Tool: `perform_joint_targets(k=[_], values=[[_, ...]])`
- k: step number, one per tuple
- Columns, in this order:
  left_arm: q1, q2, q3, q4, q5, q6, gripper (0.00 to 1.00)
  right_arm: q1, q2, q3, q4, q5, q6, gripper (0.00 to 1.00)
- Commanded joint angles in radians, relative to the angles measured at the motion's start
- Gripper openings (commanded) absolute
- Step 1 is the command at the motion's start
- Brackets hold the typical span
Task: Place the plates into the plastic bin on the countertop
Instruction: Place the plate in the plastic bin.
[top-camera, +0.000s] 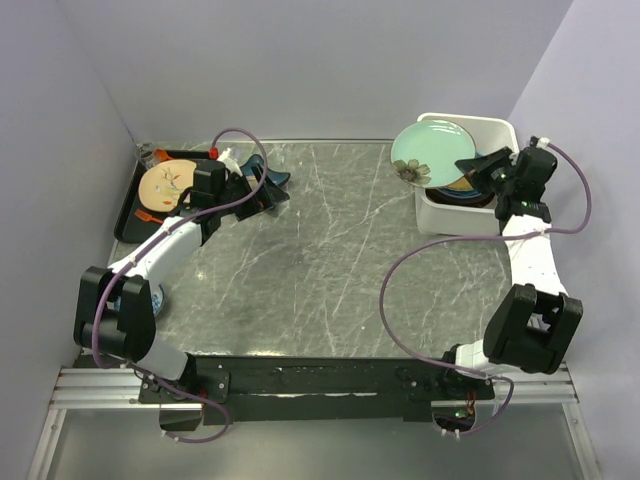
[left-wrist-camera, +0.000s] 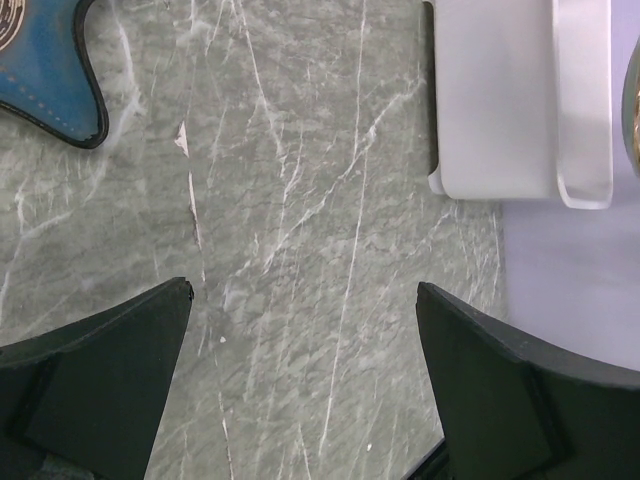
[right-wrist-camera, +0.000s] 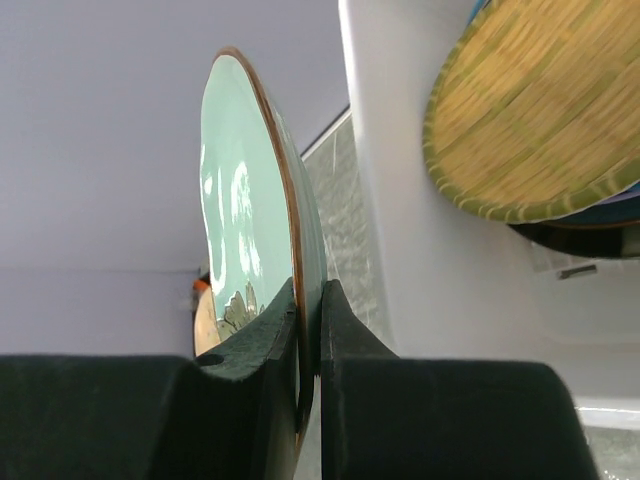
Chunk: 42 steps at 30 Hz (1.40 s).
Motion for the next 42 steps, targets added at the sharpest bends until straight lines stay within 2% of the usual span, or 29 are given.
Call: perform_joint_targets(k=[1, 12, 32, 42], values=[[-0.007, -0.016, 0.035, -0.018, -0.003, 0.028, 0.99, -0.037, -0.005, 0.075, 0.196, 0.006, 0.079, 0.0], [-0.008, -0.008, 0.029, -0.009, -0.008, 0.028, 0.99, -0.1, 0.07, 0.108, 0.214, 0.062, 0.08, 0.01], [-0.016, 0.025, 0.08, -0.055, -0.025, 0.041, 0.99, -0.115, 0.252, 0.17, 0.234, 0.076, 0.051, 0.04], [-0.02, 0.045, 0.084, -0.053, -0.022, 0.039, 0.99, -0.133, 0.23, 0.072, 0.288, 0.13, 0.085, 0.04]])
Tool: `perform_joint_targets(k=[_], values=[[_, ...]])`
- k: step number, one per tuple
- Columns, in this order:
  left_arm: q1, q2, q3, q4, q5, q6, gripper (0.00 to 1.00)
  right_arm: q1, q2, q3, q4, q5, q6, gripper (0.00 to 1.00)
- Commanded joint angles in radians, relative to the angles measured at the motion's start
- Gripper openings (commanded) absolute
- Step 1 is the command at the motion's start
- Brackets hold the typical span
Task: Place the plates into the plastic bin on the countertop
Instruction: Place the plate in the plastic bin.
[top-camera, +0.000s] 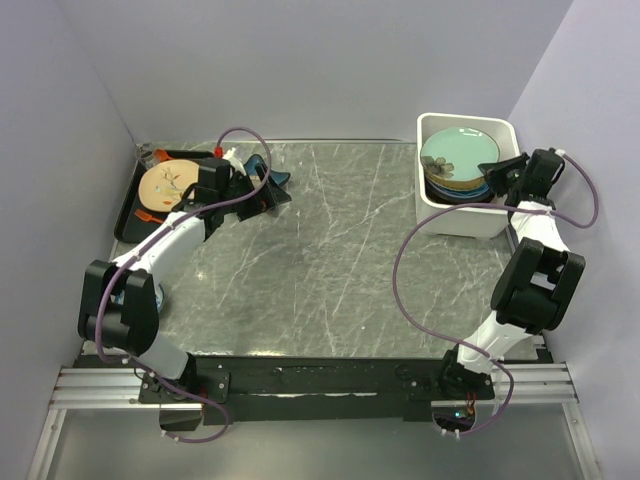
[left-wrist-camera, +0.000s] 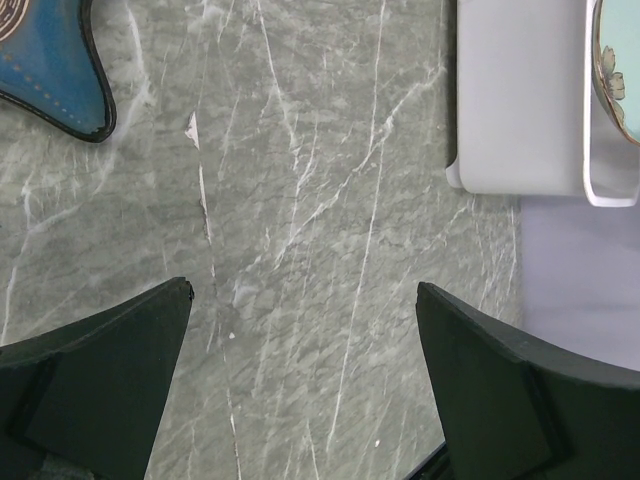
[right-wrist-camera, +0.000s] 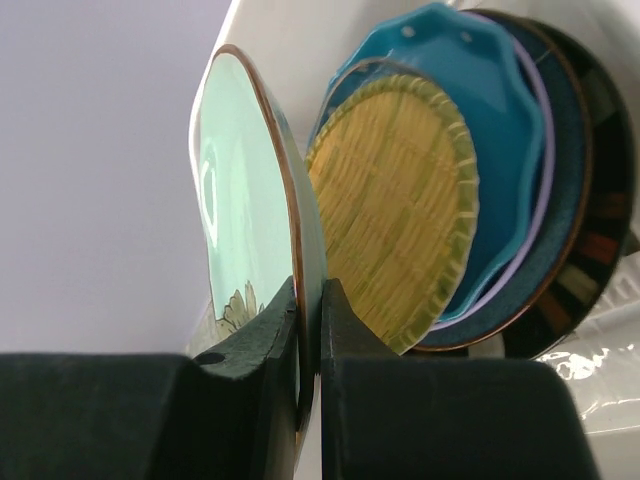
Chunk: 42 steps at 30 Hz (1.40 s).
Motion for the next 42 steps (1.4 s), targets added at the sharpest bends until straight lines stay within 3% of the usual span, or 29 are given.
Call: perform_joint_targets(k=[1, 6, 14, 29, 35, 42], values=[[-0.008, 0.007, 0.037, 0.01, -0.007, 0.016, 0.99, -0.019, -0.057, -0.02, 0.172, 0.036, 0.036, 0.04], [-0.013, 0.008, 0.029, 0.02, -0.004, 0.013, 0.99, -0.021, -0.089, -0.037, 0.144, 0.093, 0.013, 0.04], [-0.014, 0.011, 0.024, 0.023, -0.012, 0.015, 0.99, -0.015, -0.017, 0.016, 0.104, 0.057, 0.003, 0.07], [-0.014, -0.013, 0.017, 0.012, -0.036, 0.018, 0.99, 0.01, -0.006, -0.006, 0.077, 0.058, -0.024, 0.43], [-0.014, -0.022, 0.023, 0.001, -0.049, 0.024, 0.99, 0.008, -0.045, -0.021, 0.002, 0.069, -0.054, 0.61], [-0.014, -0.053, 0.024, -0.042, -0.094, 0.045, 0.99, 0.004, -0.118, -0.02, -0.121, 0.101, -0.102, 0.75]])
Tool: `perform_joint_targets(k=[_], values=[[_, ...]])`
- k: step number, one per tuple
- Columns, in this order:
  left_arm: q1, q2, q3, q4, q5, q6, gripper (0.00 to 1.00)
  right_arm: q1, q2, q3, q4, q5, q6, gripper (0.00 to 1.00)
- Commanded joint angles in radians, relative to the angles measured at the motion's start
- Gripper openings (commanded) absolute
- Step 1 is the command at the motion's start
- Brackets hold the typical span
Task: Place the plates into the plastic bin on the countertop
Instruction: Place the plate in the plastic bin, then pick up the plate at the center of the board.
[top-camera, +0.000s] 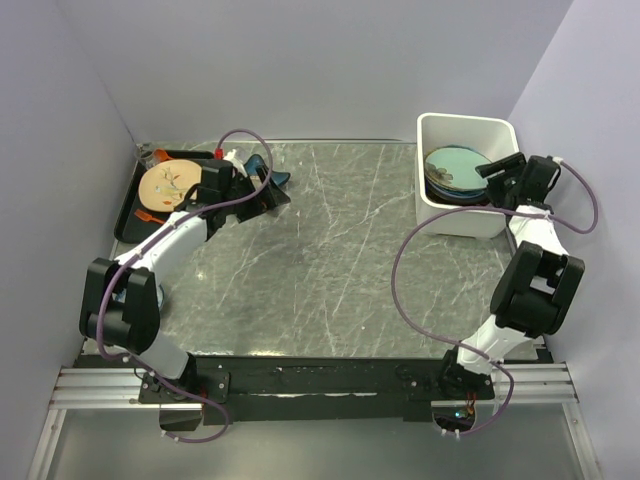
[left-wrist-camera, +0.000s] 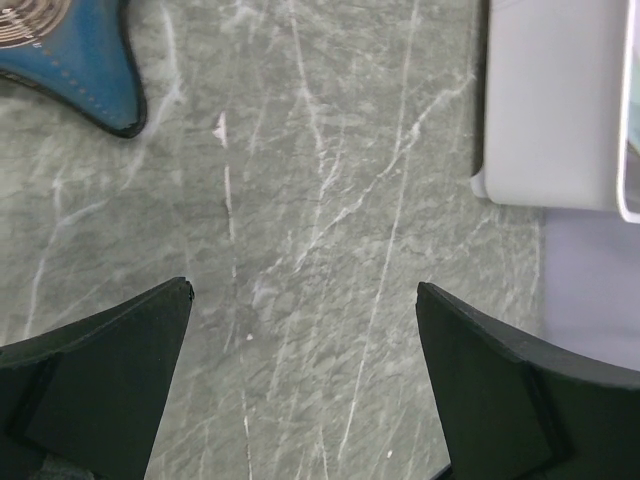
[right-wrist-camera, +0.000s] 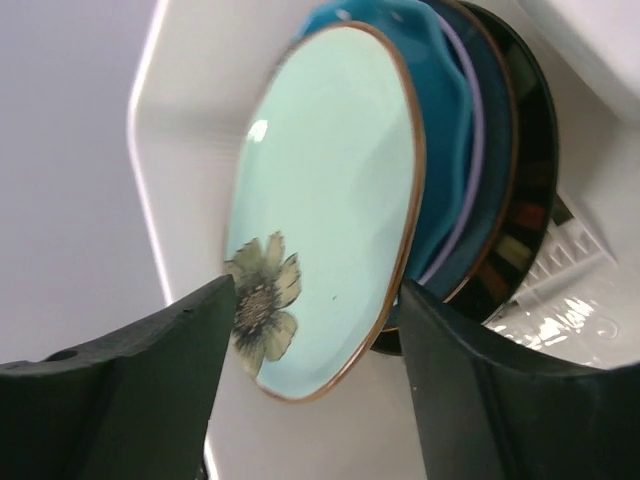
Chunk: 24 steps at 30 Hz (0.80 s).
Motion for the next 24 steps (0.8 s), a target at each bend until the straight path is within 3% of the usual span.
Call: perform_joint_targets(k=[1, 14, 24], values=[[-0.005, -0.067, 0.026, -0.034, -0.057, 0.044, 0.99, -0.001, -0.107, 0.044, -0.096, 0.027, -0.054, 0.76], [0.0, -0.055, 0.052, -0.141, -0.197, 0.025, 0.99, 0.003, -0.283, 0.041, -0.132, 0.001, -0.076, 0.79], [0.027, -0.018, 0.041, -0.152, -0.206, -0.011, 0.99, 0.186, -0.237, 0.103, -0.164, -0.016, -0.117, 0.79]])
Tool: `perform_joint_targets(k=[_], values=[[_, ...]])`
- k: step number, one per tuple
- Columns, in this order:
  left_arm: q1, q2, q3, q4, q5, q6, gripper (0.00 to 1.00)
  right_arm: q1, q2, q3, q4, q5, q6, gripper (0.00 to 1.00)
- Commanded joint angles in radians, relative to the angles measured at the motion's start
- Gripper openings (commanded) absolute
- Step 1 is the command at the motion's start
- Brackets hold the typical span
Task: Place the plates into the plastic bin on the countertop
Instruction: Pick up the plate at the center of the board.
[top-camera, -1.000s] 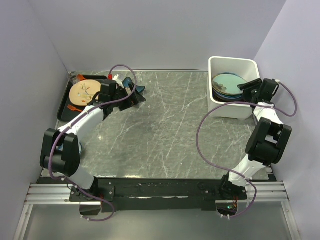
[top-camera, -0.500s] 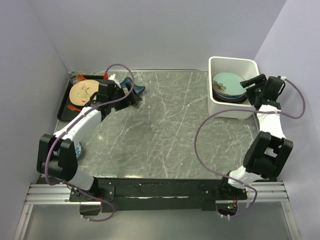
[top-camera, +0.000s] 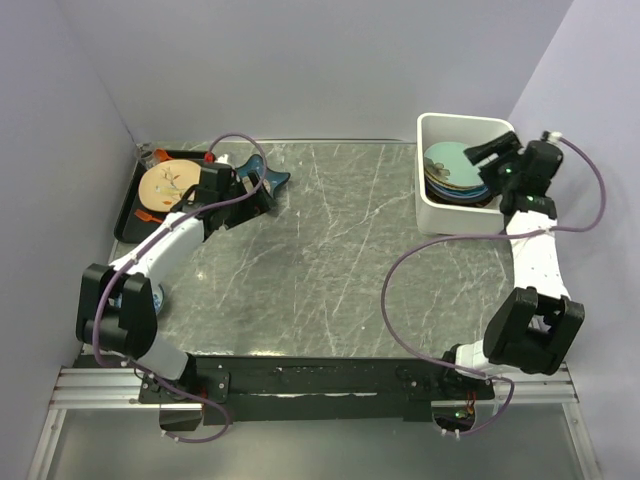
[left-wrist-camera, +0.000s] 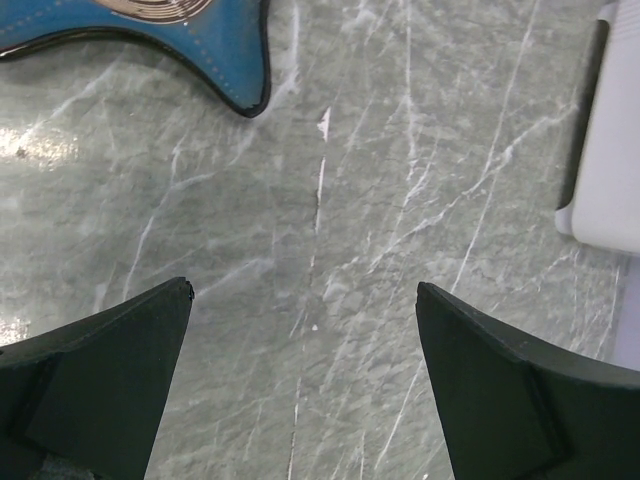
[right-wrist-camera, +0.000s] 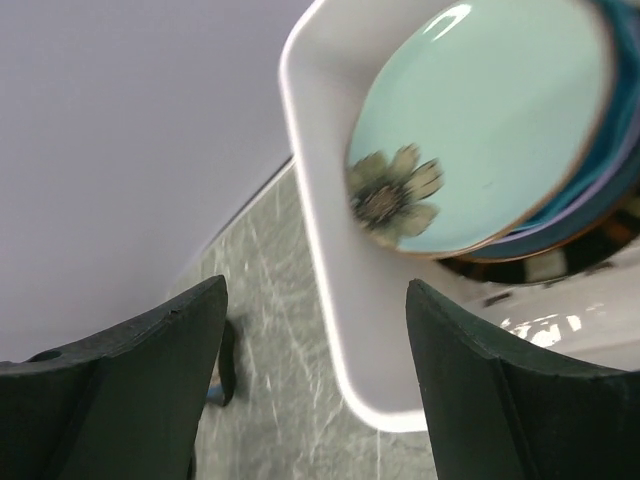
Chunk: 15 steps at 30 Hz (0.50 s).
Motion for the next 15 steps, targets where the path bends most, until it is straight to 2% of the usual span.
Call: perform_joint_targets(k=[1, 7, 15], values=[[0.025, 0.019, 0.035, 0.001, -0.017, -0.027, 0.99, 0.117, 0.022, 0.07, -0.006, -0.005, -0.036, 0.79], [0.099, 0.067, 0.01, 0.038, 0.07, -0.06, 0.99, 0.249, 0.062, 0.096, 0.017, -0.002, -0.03, 0.79], [0.139, 0.123, -0.002, 0.063, 0.058, -0.071, 0.99, 0.415, 0.159, 0.154, 0.028, 0.015, -0.03, 0.79]])
